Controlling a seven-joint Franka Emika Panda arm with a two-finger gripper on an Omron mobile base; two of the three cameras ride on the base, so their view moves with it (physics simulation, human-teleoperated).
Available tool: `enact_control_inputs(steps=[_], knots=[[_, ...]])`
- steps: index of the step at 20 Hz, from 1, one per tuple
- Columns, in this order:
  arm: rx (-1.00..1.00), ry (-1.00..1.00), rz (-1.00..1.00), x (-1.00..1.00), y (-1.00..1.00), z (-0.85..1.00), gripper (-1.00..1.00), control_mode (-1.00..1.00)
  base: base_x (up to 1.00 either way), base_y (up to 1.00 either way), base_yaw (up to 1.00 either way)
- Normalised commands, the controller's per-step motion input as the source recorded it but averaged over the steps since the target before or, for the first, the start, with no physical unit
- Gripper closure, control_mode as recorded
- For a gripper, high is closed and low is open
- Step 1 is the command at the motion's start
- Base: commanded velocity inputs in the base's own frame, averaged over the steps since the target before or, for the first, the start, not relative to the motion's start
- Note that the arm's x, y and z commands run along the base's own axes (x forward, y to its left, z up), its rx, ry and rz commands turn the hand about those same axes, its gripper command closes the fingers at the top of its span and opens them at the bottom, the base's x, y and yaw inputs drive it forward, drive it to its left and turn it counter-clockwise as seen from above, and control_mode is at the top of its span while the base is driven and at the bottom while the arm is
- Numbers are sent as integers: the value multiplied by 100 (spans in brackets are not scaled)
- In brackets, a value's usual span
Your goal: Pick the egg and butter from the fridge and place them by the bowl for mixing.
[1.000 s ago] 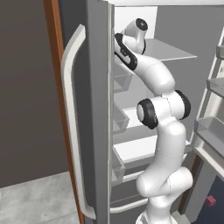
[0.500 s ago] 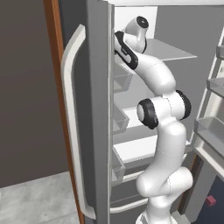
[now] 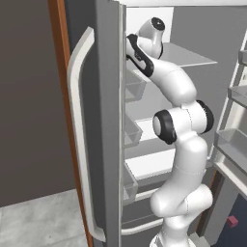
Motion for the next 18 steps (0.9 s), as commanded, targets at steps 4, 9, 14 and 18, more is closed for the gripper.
enact_control_inputs(steps=[4, 9, 14, 18], knots=[[0, 0, 0, 0, 0, 0, -100, -100, 0, 0, 0], [0, -1, 0, 0, 0, -10, -100, -100, 0, 0, 0], [0, -1, 0, 0, 4, -4, -100, -100, 0, 0, 0], [0, -2, 0, 0, 19, -3, -100, -100, 0, 0, 0]])
